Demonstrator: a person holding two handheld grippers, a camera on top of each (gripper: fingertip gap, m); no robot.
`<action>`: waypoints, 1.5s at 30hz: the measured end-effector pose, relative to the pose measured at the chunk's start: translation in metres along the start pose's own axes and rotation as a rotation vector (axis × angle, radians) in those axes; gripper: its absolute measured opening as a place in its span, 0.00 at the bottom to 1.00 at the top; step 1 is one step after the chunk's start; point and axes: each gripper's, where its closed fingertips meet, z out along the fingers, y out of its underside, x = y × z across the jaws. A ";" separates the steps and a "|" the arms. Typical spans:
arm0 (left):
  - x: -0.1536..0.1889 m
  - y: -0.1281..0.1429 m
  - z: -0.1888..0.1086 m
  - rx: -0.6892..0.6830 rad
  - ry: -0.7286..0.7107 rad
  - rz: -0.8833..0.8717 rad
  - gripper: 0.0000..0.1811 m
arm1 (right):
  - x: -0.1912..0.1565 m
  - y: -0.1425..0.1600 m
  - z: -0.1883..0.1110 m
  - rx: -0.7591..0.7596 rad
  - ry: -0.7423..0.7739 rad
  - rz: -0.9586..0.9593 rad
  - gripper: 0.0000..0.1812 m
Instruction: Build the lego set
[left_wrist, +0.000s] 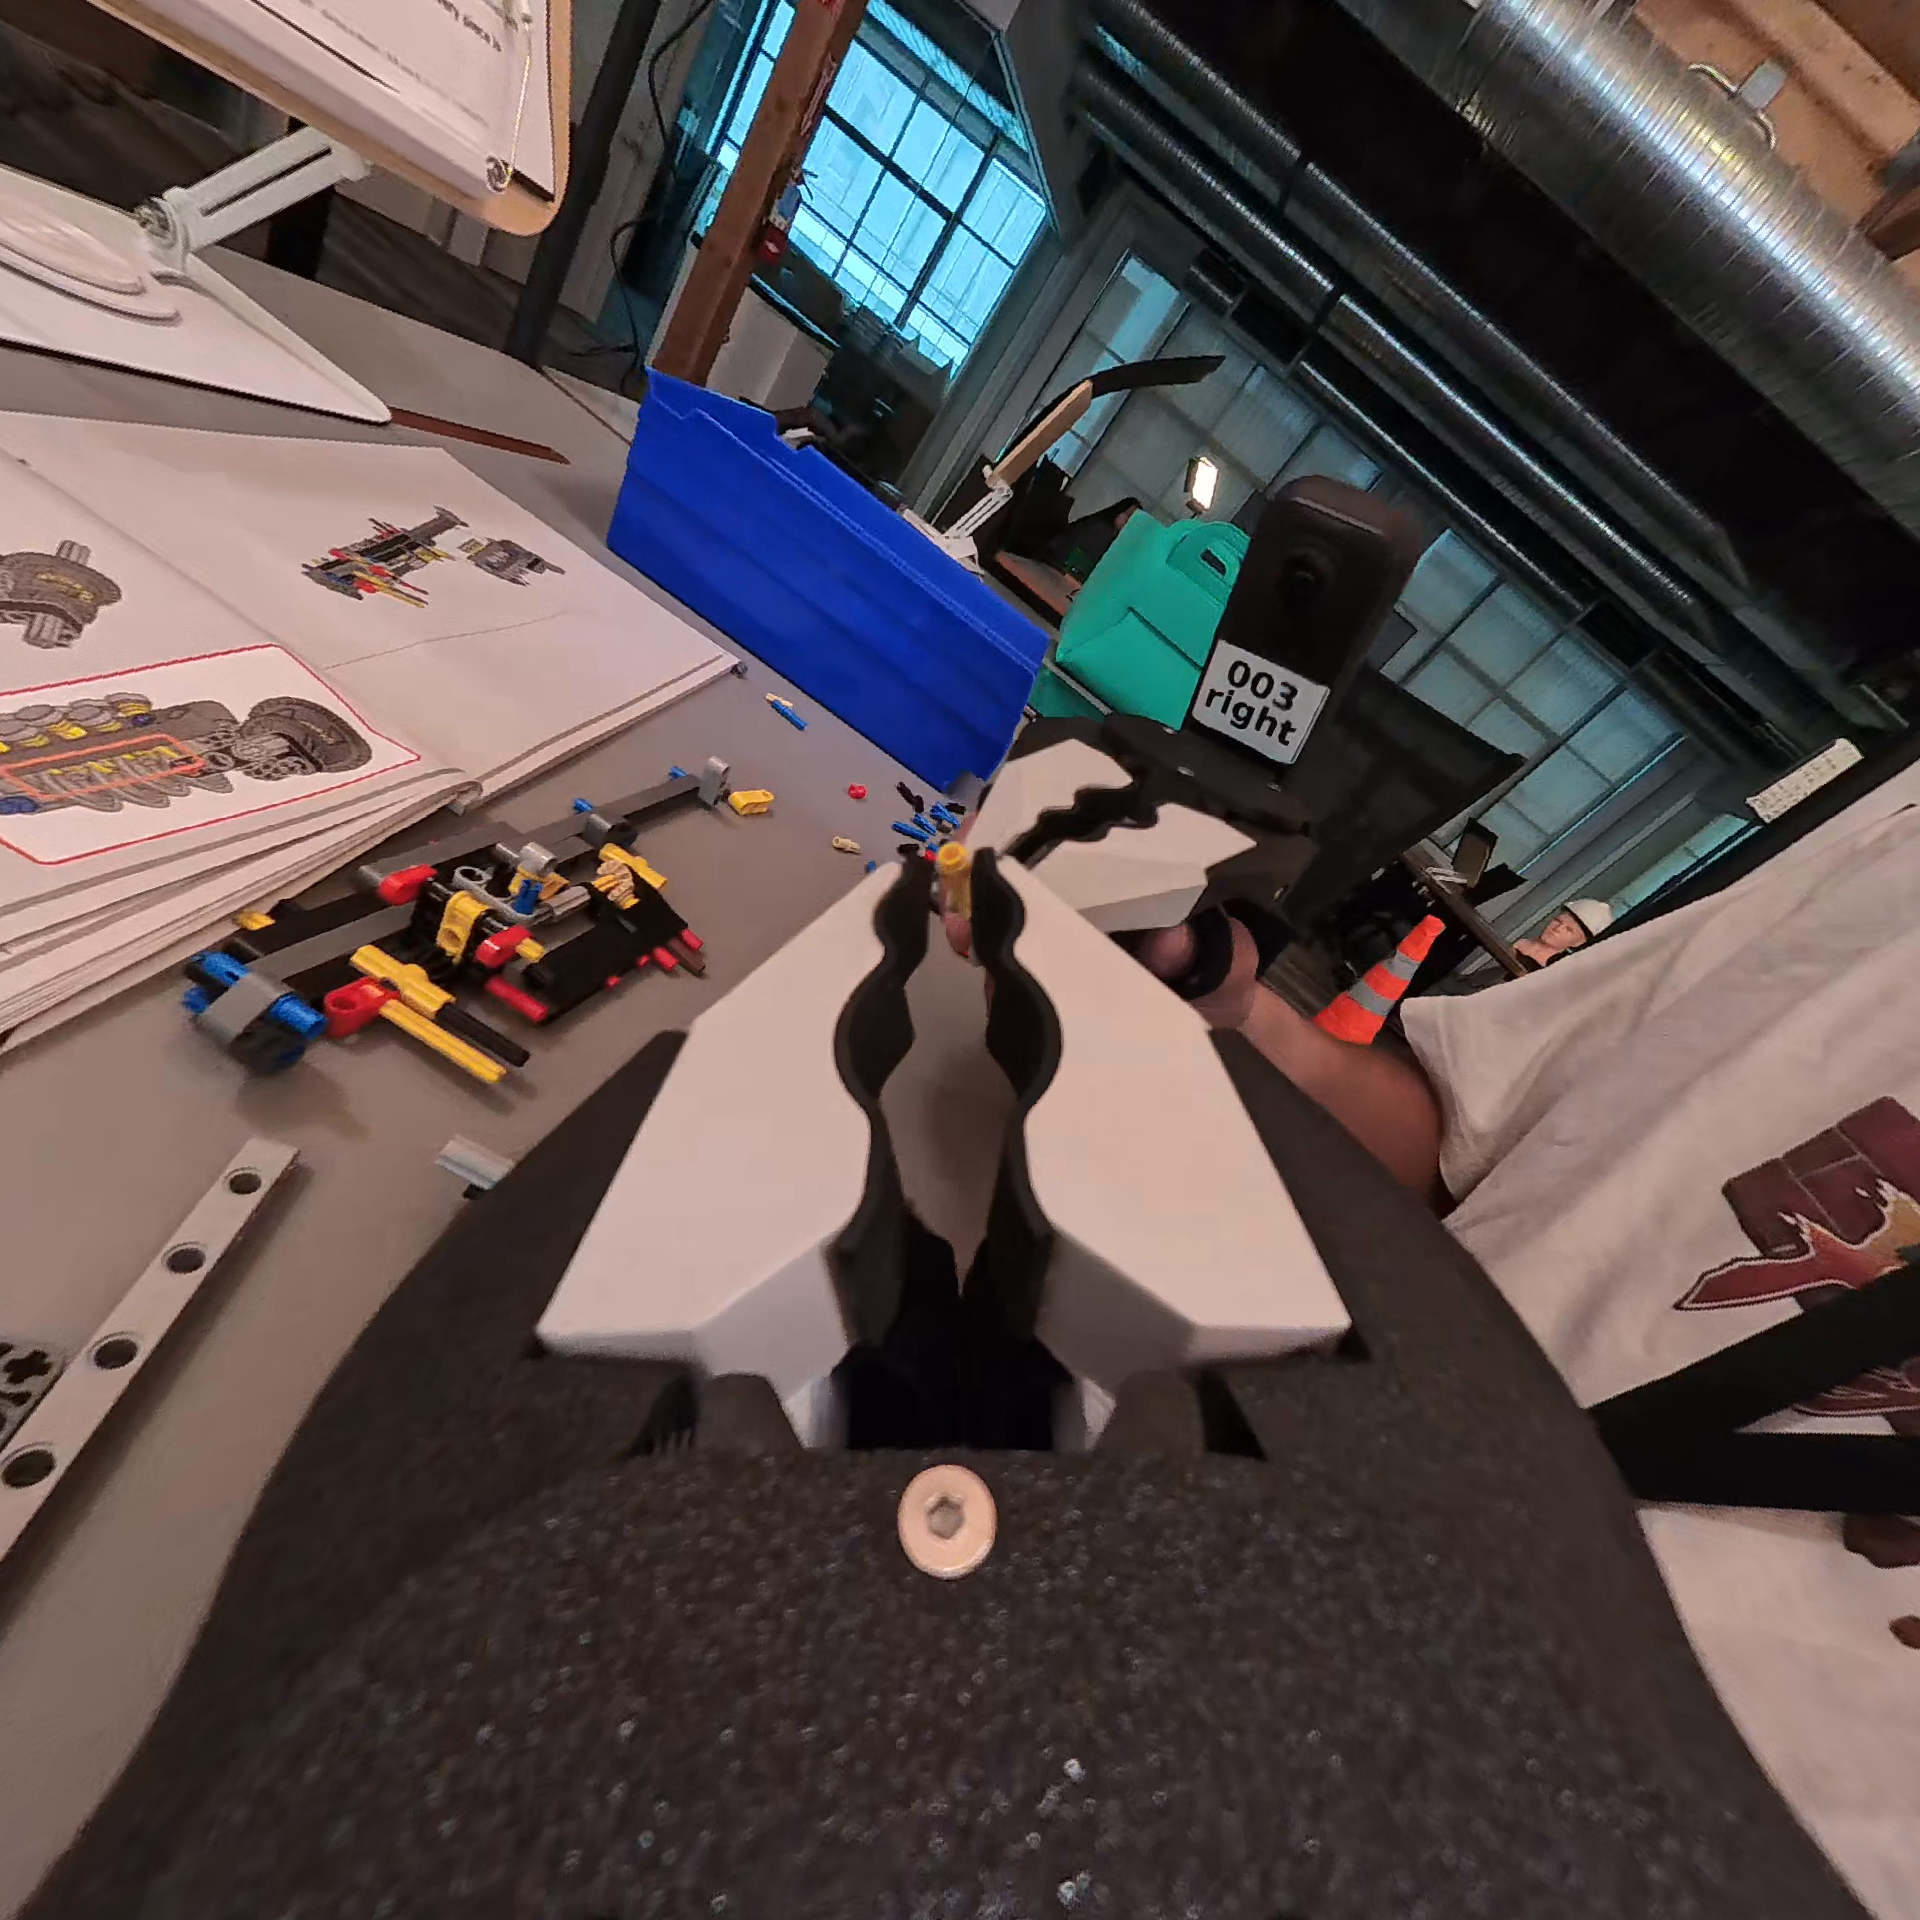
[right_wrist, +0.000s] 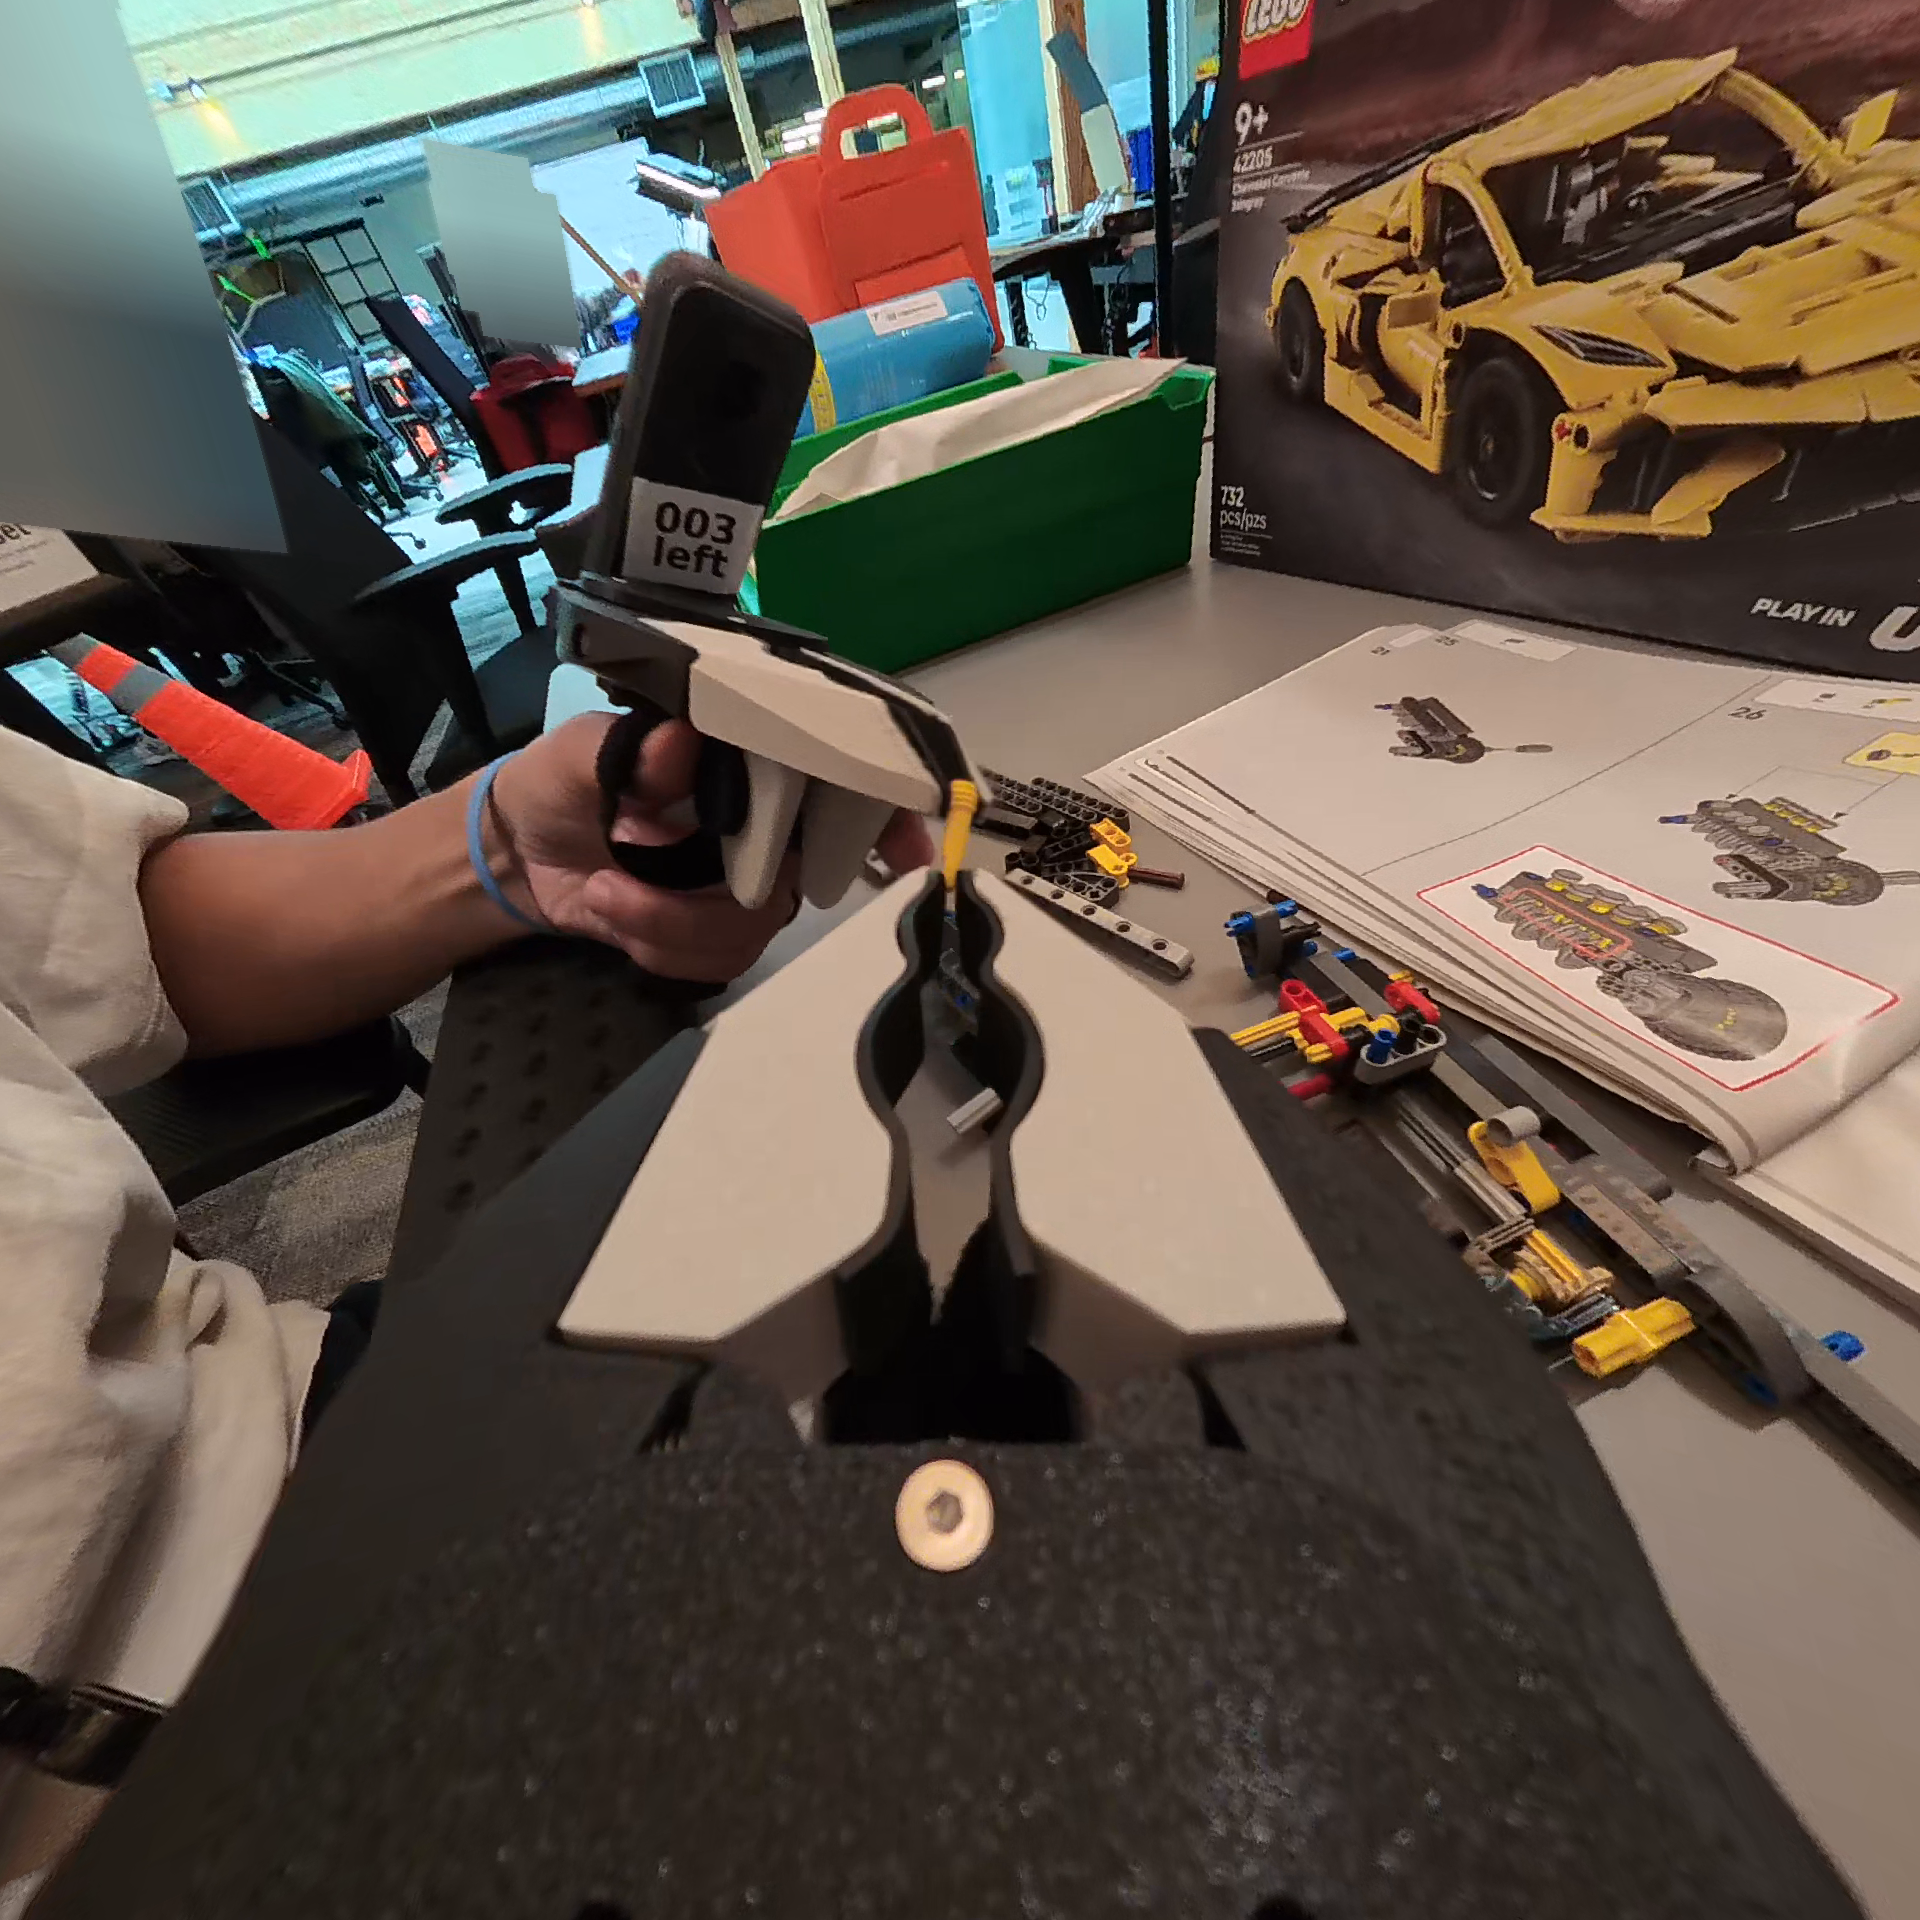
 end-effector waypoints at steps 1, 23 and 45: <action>0.002 0.001 0.001 -0.004 0.005 0.007 0.03 | -0.001 0.001 0.001 -0.002 -0.001 -0.004 0.01; -0.019 0.036 0.012 -0.270 -0.489 1.148 0.02 | 0.005 0.021 -0.006 -0.091 -0.220 0.372 0.07; -0.003 0.031 0.013 -0.198 -0.447 1.231 0.02 | -0.006 0.016 -0.014 -0.075 -0.361 0.494 0.03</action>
